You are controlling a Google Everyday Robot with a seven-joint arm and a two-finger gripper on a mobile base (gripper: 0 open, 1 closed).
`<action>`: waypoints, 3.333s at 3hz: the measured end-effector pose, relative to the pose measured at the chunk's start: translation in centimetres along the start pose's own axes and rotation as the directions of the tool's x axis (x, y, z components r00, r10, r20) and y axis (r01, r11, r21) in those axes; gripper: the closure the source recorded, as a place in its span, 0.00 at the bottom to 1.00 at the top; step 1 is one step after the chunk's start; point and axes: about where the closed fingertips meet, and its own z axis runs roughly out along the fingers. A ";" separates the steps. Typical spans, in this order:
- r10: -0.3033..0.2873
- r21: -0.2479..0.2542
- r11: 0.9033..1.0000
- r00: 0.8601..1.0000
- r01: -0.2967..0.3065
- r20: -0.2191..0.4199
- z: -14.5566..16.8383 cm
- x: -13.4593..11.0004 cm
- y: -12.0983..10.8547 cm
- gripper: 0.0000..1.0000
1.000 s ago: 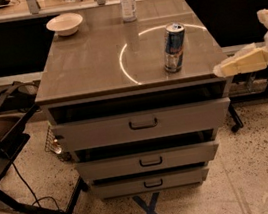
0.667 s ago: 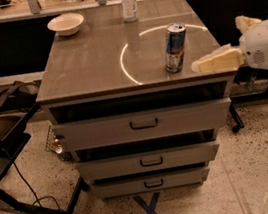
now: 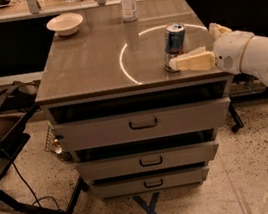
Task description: Move redbull can near paper bowl
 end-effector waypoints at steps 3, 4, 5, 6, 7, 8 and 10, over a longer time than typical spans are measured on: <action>-0.010 -0.090 0.996 0.987 0.024 0.157 5.0 -0.7 0.9 0.49; -0.010 -0.094 0.995 0.987 0.025 0.158 5.1 -0.8 1.1 0.72; -0.010 -0.099 0.995 0.987 0.027 0.160 5.4 -1.0 1.4 1.00; -0.010 -0.100 0.995 0.987 0.027 0.160 5.4 -1.0 1.4 1.00; 0.036 -0.136 0.991 0.972 -0.004 0.232 8.2 -4.5 0.8 1.00; 0.079 -0.163 0.986 0.950 -0.031 0.302 11.4 -9.7 -0.3 1.00; 0.108 -0.213 0.976 0.956 -0.050 0.271 21.7 -17.8 -2.2 1.00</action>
Offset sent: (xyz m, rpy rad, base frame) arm 0.0456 0.0453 -0.0006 0.1211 -0.1526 0.1312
